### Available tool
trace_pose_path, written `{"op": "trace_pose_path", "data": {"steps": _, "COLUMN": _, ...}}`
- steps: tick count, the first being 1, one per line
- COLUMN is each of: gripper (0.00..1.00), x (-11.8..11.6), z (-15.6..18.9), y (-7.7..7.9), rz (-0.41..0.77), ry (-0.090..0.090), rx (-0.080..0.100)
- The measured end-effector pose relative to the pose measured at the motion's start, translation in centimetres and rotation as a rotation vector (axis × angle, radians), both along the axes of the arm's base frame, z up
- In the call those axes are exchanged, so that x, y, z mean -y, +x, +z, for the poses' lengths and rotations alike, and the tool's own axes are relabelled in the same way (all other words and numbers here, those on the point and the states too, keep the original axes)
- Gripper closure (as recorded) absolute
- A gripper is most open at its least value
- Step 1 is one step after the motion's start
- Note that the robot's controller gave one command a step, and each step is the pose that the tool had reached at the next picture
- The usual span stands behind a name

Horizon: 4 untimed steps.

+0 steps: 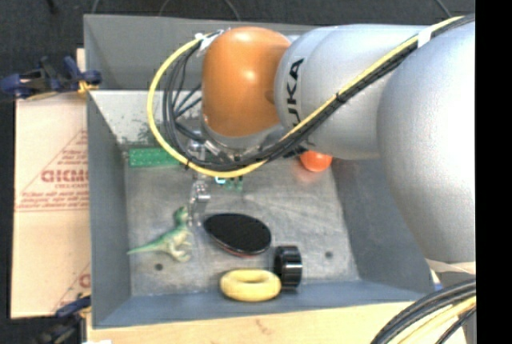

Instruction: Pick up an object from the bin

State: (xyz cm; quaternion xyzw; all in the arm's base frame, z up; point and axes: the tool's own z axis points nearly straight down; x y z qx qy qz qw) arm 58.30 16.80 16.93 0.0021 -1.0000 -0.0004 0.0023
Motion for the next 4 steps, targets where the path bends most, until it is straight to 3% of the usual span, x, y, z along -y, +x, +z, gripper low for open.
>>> {"op": "trace_pose_path", "data": {"steps": 1, "gripper": 0.00, "x": 0.1, "z": 0.5, "y": 0.2, "rz": -0.003, "ry": 0.001, "rx": 0.008}}
{"op": "trace_pose_path", "data": {"steps": 2, "gripper": 1.00, "x": -2.4, "z": -8.7, "y": -5.0, "rz": 0.208, "ry": 0.002, "rx": 0.034}}
{"op": "trace_pose_path", "data": {"steps": 4, "gripper": 1.00, "x": -2.4, "z": -8.7, "y": -5.0, "rz": 0.204, "ry": 0.003, "rx": 0.033}}
